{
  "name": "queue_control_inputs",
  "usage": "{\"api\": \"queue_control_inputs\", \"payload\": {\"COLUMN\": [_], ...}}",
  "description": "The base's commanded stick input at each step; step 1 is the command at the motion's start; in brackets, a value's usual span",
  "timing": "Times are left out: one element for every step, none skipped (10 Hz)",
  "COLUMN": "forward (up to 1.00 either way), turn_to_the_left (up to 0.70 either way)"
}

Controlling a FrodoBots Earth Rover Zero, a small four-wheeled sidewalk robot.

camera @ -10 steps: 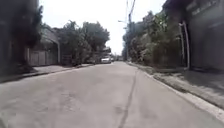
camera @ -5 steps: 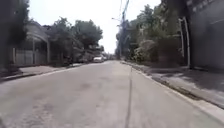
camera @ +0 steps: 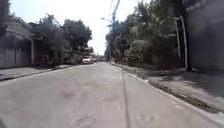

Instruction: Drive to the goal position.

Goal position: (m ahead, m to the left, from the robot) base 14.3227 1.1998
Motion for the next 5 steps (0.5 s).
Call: {"api": "queue_control_inputs", "payload": {"forward": [1.0, 1.0, 1.0, 1.0, 1.0], "turn_to_the_left": [0.0, 0.0, 0.0, 0.0, 0.0]}}
